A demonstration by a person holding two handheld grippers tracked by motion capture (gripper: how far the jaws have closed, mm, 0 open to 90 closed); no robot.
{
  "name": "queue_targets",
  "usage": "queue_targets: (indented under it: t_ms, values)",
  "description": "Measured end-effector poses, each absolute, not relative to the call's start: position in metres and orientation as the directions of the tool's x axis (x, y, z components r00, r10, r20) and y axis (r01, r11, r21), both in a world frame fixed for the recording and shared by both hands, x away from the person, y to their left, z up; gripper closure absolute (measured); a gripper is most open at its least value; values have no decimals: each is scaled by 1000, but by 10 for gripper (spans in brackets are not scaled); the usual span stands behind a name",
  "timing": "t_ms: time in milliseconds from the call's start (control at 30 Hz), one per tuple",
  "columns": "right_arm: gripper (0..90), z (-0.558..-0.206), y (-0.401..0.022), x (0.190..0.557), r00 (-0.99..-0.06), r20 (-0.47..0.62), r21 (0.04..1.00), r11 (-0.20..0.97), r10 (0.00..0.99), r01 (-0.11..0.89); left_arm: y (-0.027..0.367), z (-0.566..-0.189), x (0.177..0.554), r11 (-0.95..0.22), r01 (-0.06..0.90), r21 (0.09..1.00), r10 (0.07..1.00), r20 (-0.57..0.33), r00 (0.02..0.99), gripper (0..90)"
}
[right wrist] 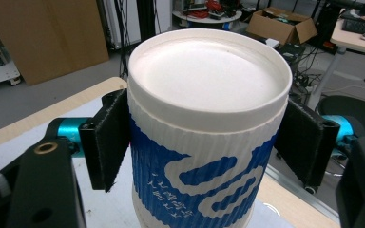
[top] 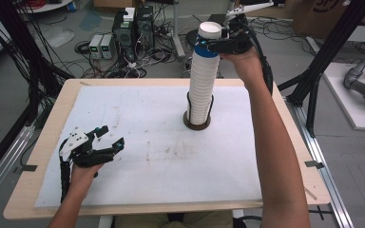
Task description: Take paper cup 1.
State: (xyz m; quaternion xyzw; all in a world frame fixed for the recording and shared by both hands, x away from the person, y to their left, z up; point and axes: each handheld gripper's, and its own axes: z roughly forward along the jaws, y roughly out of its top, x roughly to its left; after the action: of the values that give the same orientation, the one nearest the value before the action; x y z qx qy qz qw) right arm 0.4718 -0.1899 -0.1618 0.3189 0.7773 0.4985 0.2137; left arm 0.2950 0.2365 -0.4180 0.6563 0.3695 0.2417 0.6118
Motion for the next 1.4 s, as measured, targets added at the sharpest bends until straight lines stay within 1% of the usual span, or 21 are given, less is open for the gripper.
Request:
queue_targets:
  t_ms: [433,600,867,967,1067,1233,1333,1400]
  values:
    - [271,-130,-196,458,-693,-45,952,241,719,189,236,-418,296,28,190,981,779,-141,611,165]
    - [273,-115,-205,449,-686,-39,971,189,727,145,236,-418,295,31,193,981,779,-145,611,165]
    - [275,-104,-223,434,-683,-38,982,154,729,110,236,-418,296,27,192,981,775,-142,615,165]
    - [278,-102,-231,426,-684,-38,983,152,729,106,234,-418,296,27,192,981,775,-141,616,165]
    - [281,-105,-237,418,-685,-56,980,172,727,103,233,-419,296,26,192,981,773,-142,618,165]
    - [283,-108,-248,406,-691,-51,983,160,721,94,232,-418,295,23,192,981,772,-139,620,165]
    - [286,-118,-258,395,-704,-54,978,181,708,107,232,-418,295,24,192,981,771,-140,621,165]
    - [287,-121,-261,393,-707,-66,977,189,704,98,231,-419,295,26,191,981,770,-142,622,165]
